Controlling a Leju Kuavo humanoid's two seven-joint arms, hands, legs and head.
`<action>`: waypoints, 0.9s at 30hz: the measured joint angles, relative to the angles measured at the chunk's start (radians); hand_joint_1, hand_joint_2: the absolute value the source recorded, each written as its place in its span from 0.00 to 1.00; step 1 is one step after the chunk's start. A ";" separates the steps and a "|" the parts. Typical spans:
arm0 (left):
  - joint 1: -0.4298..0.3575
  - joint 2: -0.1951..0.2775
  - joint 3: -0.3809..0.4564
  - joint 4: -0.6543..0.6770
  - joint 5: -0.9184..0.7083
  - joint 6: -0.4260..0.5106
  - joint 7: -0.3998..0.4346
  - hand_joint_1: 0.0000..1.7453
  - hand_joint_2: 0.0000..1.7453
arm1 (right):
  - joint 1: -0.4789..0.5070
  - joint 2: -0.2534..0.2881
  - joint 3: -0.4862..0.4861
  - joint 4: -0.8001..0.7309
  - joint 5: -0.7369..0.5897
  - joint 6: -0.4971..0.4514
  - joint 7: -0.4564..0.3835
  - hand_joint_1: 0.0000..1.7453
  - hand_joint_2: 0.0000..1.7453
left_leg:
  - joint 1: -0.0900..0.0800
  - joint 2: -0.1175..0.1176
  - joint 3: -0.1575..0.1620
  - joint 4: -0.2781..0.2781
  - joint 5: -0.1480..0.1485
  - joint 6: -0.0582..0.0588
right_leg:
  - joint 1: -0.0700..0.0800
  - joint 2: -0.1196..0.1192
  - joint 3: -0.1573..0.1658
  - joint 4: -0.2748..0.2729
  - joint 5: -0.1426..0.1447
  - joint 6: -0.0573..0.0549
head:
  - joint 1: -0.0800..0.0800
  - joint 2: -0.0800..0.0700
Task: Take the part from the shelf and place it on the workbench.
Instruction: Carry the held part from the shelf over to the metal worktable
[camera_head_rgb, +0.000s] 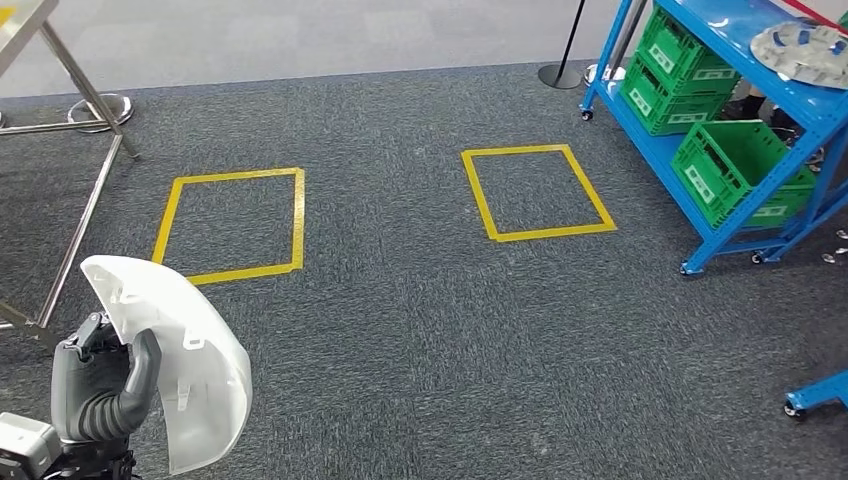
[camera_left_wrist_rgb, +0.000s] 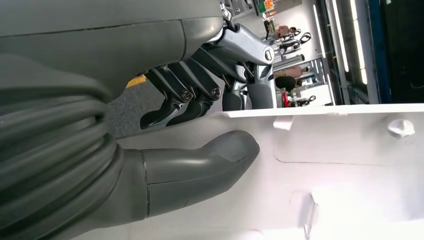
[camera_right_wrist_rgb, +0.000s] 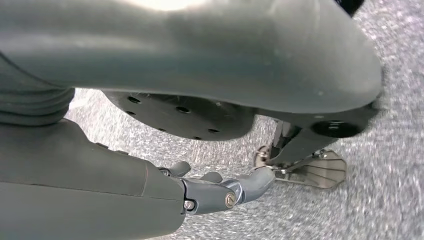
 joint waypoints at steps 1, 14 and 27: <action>0.000 -0.002 0.001 0.001 0.000 -0.002 0.000 1.00 1.00 | 0.001 0.001 0.001 0.000 0.003 0.002 -0.003 0.00 0.00 | -0.002 -0.010 -0.002 0.001 0.001 0.002 | 0.000 0.005 -0.032 0.061 -0.022 -0.001 | 0.000 0.000; 0.022 -0.016 0.021 -0.014 -0.010 -0.006 -0.002 1.00 1.00 | -0.001 0.005 0.011 0.000 0.025 0.005 0.006 0.00 0.00 | -0.003 -0.042 -0.058 0.084 -0.042 -0.039 | 0.009 0.012 0.068 -0.186 0.122 -0.059 | -0.002 0.000; 0.083 -0.018 0.043 -0.045 -0.059 -0.009 -0.029 1.00 1.00 | 0.002 0.004 0.029 0.000 0.032 0.022 -0.029 0.00 0.00 | -0.007 0.032 0.011 0.000 -0.011 -0.012 | 0.013 -0.083 0.068 -0.159 0.096 -0.022 | -0.002 0.000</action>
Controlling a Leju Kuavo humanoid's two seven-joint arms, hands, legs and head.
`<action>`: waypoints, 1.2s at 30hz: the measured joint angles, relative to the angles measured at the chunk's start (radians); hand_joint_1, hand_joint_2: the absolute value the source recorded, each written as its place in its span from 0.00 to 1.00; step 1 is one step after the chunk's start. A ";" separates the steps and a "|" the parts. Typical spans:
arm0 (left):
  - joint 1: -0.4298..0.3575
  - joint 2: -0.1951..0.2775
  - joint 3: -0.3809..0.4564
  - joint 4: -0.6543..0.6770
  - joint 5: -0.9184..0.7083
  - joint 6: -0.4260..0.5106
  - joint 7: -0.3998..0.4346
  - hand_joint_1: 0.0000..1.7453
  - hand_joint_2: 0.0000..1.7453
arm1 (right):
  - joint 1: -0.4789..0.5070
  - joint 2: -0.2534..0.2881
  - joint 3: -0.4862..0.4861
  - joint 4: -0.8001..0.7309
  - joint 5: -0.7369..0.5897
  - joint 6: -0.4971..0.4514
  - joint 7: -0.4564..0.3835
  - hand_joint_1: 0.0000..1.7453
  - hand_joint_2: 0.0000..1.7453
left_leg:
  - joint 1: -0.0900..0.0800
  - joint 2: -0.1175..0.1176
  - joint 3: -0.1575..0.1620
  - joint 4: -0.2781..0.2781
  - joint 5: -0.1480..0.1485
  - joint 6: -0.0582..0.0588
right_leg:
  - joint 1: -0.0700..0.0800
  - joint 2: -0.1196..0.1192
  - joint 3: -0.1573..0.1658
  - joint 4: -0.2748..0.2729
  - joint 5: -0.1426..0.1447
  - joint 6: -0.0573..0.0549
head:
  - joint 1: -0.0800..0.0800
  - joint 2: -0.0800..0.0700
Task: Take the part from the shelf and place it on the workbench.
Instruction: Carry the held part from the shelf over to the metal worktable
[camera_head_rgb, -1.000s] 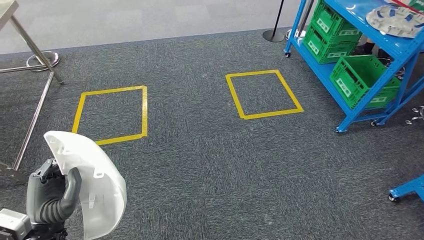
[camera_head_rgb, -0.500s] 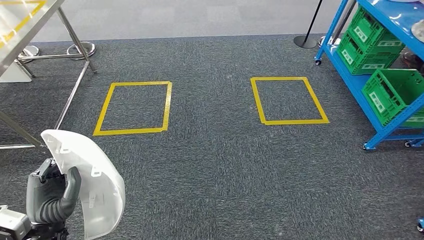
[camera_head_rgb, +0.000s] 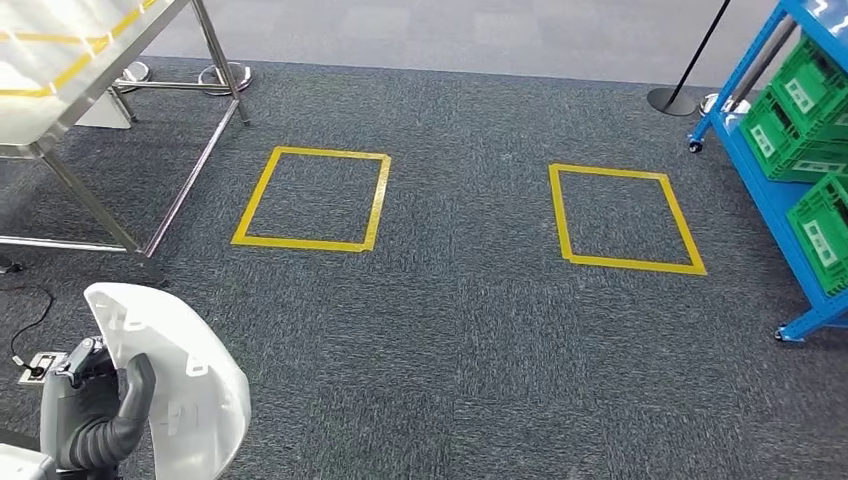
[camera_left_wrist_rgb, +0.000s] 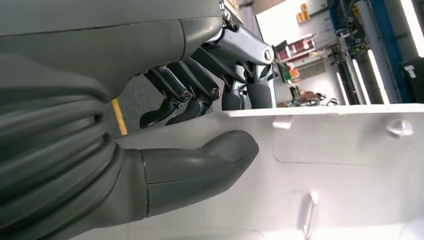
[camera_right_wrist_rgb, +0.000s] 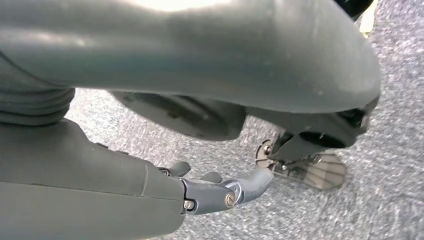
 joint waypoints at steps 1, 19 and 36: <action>-0.003 0.000 -0.003 0.001 -0.004 -0.001 0.001 1.00 1.00 | 0.001 0.001 0.000 0.000 -0.004 0.000 0.000 0.00 0.00 | 0.002 -0.009 -0.001 -0.001 0.003 0.005 | -0.003 0.022 -0.010 0.025 -0.018 0.007 | 0.000 0.000; -0.031 0.014 -0.014 0.029 0.036 0.051 -0.007 1.00 1.00 | 0.011 0.002 0.025 0.000 0.059 0.022 -0.036 0.00 0.00 | 0.002 -0.048 -0.101 0.170 -0.092 -0.036 | -0.003 0.088 -0.007 -0.027 0.030 -0.041 | -0.006 0.000; 0.002 0.017 -0.003 -0.005 0.029 0.039 -0.010 1.00 1.00 | 0.003 0.006 0.042 0.000 0.056 0.017 0.015 0.00 0.00 | 0.007 -0.046 0.001 -0.002 0.005 0.012 | -0.010 0.088 -0.125 0.266 -0.121 0.019 | 0.001 0.000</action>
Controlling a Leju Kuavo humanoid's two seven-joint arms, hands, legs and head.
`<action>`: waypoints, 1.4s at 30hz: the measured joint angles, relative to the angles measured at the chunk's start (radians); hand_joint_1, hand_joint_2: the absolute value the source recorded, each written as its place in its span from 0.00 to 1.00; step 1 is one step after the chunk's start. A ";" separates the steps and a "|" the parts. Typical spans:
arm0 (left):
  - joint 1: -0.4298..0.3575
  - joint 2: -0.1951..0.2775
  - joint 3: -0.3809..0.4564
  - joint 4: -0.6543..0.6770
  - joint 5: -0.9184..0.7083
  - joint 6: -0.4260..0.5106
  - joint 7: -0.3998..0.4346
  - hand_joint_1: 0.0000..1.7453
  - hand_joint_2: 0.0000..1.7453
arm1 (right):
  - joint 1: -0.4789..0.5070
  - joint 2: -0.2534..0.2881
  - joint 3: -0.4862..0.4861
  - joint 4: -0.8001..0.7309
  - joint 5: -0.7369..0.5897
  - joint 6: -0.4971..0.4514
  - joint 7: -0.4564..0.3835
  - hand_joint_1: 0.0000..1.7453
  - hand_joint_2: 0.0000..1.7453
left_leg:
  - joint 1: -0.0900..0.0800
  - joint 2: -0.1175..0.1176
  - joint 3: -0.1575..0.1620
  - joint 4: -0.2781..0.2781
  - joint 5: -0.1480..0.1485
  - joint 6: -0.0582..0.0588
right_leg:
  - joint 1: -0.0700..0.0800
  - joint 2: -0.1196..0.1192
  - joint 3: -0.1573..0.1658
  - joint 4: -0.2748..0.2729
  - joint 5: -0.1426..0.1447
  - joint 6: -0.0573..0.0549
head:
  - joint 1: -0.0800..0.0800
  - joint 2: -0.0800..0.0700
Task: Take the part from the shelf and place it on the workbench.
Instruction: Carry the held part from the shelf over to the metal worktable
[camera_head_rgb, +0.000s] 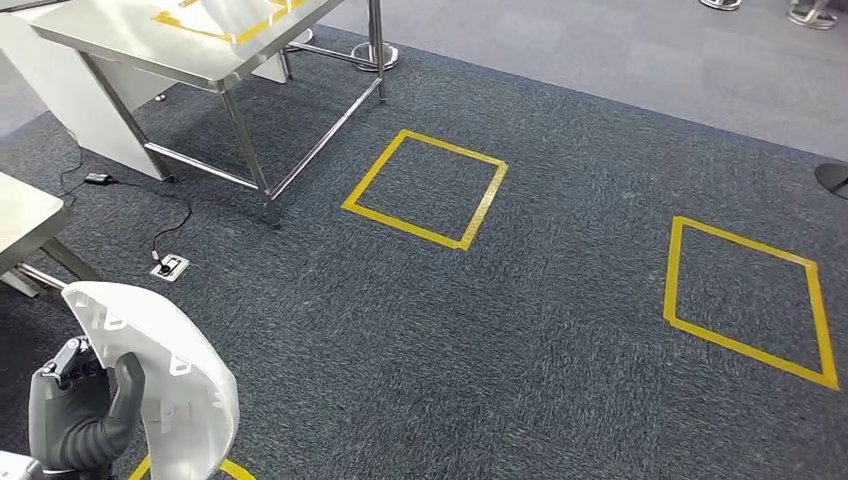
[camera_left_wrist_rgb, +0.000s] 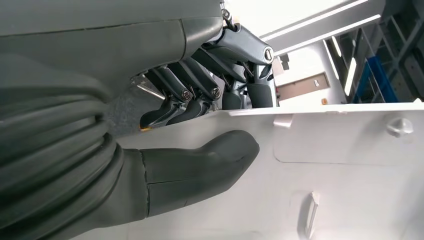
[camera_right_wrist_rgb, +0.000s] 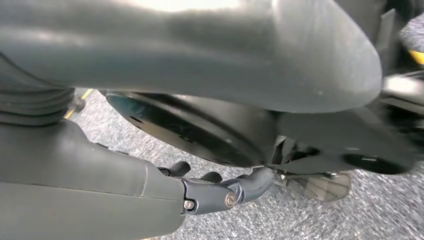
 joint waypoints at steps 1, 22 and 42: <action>0.000 0.000 0.000 0.002 0.000 0.000 0.000 1.00 1.00 | 0.000 0.000 0.000 0.000 0.000 0.000 -0.001 0.00 0.00 | 0.000 -0.011 0.000 0.001 0.000 0.000 | -0.001 0.001 -0.005 0.005 0.012 -0.001 | 0.000 0.000; -0.016 0.002 0.000 0.024 0.012 -0.016 0.025 1.00 1.00 | -0.001 -0.003 0.000 0.000 -0.012 -0.008 -0.004 0.00 0.00 | -0.005 0.085 0.012 0.003 -0.019 -0.033 | 0.013 -0.084 0.114 -0.273 0.145 -0.034 | -0.004 0.000; -0.002 0.002 0.005 0.002 0.018 -0.016 0.026 1.00 1.00 | -0.002 -0.005 -0.004 0.000 -0.013 -0.011 -0.013 0.00 0.00 | 0.001 -0.045 -0.038 0.041 -0.021 -0.045 | 0.000 0.016 0.127 -0.302 0.158 -0.044 | -0.001 0.000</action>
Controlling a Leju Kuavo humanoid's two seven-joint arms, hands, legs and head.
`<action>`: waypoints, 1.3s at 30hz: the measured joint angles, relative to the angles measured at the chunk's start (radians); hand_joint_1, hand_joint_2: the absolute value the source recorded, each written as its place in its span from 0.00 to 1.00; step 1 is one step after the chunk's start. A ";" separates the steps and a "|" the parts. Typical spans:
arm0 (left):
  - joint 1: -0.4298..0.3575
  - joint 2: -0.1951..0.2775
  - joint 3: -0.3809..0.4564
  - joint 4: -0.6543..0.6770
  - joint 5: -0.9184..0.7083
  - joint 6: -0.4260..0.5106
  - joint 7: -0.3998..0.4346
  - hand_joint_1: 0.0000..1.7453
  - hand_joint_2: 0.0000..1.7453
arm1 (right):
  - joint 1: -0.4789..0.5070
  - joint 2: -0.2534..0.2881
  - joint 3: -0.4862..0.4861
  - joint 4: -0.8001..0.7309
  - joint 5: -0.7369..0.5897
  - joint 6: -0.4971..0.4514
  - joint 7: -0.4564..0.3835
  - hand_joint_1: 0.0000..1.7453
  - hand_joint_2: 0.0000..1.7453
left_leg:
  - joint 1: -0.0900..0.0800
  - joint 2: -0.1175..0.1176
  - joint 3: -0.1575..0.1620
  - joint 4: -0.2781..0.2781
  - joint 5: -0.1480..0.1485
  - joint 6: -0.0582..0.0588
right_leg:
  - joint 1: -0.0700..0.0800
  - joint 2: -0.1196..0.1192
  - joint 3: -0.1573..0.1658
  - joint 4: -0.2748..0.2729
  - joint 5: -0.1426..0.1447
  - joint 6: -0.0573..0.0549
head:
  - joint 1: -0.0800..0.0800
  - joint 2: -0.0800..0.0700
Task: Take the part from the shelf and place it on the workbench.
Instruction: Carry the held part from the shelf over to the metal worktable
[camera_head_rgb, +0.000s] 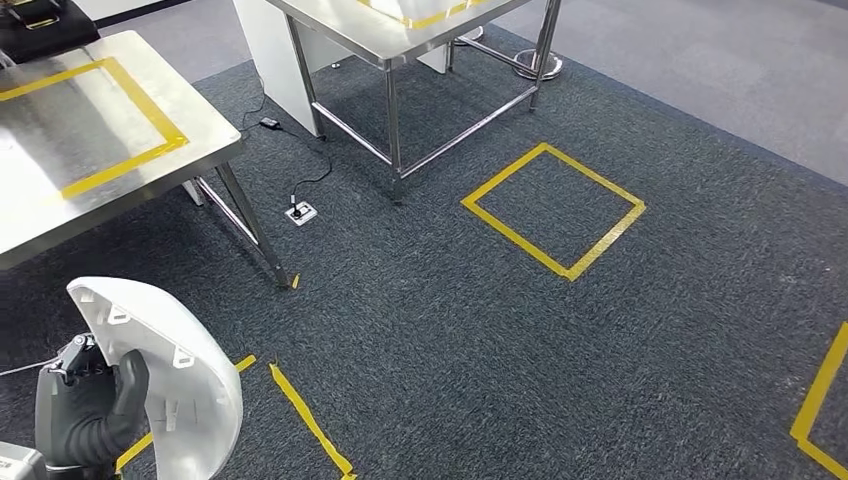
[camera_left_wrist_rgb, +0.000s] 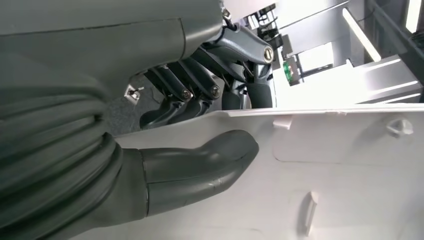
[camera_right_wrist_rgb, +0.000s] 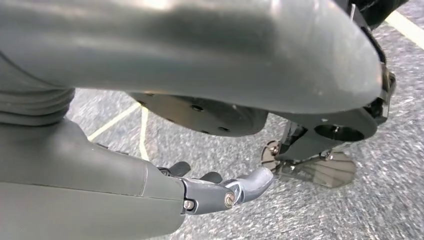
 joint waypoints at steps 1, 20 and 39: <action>0.001 0.000 0.000 -0.001 0.001 0.000 0.002 1.00 1.00 | 0.001 0.001 0.000 0.000 0.002 0.001 0.002 0.00 0.00 | 0.000 0.026 -0.024 0.053 -0.032 -0.001 | -0.001 -0.012 0.000 -0.003 0.003 -0.004 | -0.002 0.000; -0.128 0.018 -0.005 0.054 0.007 -0.040 0.031 1.00 1.00 | -0.002 0.012 -0.022 0.000 -0.023 -0.003 0.033 0.00 0.00 | -0.002 0.033 0.022 -0.036 0.034 0.050 | -0.002 -0.015 -0.135 0.306 -0.146 0.050 | 0.000 0.000; -0.226 0.014 -0.019 0.163 0.037 -0.062 0.040 1.00 1.00 | -0.002 0.024 -0.051 0.000 -0.034 -0.019 0.032 0.00 0.00 | 0.003 0.110 -0.002 0.026 0.018 -0.015 | 0.003 -0.082 -0.003 0.010 -0.006 0.006 | -0.002 0.000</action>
